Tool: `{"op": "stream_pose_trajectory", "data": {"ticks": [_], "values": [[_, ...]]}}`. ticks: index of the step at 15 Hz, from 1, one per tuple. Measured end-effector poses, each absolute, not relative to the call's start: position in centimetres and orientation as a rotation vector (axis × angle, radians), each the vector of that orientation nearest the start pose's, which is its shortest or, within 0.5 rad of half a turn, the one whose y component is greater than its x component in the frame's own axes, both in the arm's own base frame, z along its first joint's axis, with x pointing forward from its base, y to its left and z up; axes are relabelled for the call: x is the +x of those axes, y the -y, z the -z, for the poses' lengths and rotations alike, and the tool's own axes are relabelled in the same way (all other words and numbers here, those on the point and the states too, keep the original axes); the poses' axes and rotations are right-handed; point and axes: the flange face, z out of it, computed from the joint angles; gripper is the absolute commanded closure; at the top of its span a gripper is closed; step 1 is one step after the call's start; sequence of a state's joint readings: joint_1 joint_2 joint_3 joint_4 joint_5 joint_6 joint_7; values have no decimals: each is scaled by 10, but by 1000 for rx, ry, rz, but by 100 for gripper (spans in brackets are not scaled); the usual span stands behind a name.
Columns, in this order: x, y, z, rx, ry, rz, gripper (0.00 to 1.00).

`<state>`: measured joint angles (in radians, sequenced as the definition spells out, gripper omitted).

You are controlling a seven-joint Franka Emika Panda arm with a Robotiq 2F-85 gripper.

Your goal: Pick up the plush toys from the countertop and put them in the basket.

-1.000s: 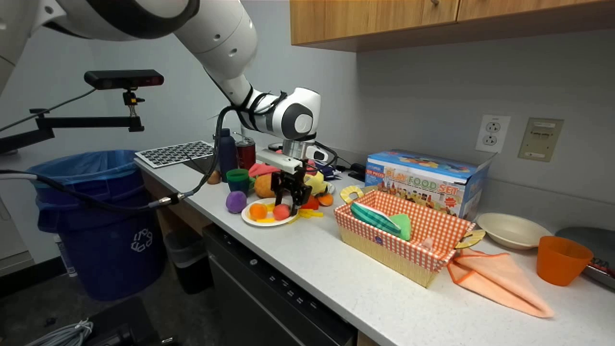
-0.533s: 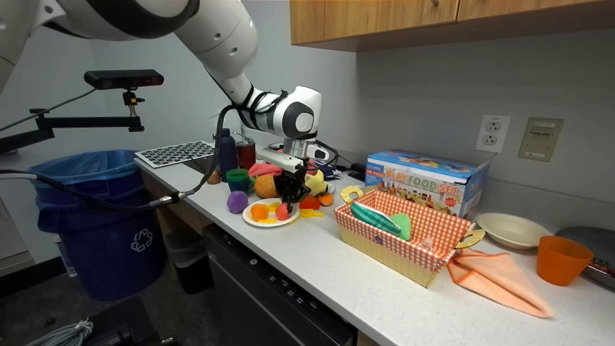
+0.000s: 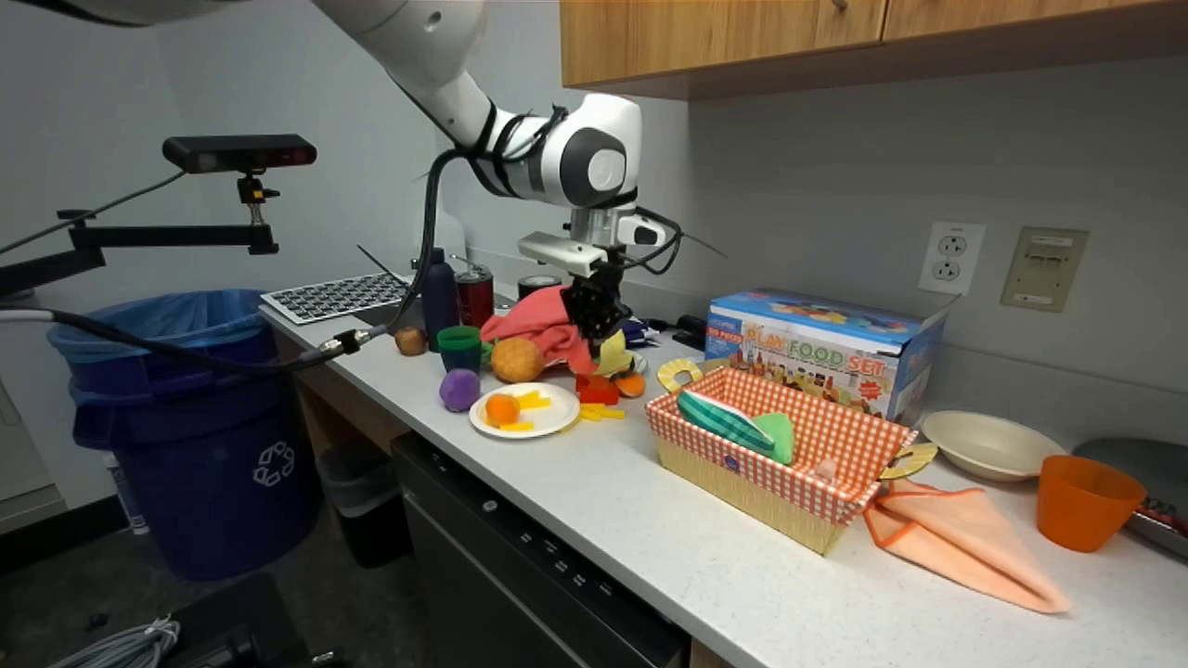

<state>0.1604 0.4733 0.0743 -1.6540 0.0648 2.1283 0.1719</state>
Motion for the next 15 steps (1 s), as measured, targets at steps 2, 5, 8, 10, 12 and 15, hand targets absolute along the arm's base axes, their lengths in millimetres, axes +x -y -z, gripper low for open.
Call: {"op": "stream_pose_trajectory", "data": {"ticks": [2,5,8,10,12,15], "values": [[660,-134,-372,-3064,-68,72,97],[662,-95,-401,-3096,-238,188,97],[663,-55,-396,-3139,-410,246,97],[662,-33,-383,-3159,-528,267,97],[660,-15,-372,-3170,-643,294,62],[657,0,-361,-3170,-777,318,41]]}}
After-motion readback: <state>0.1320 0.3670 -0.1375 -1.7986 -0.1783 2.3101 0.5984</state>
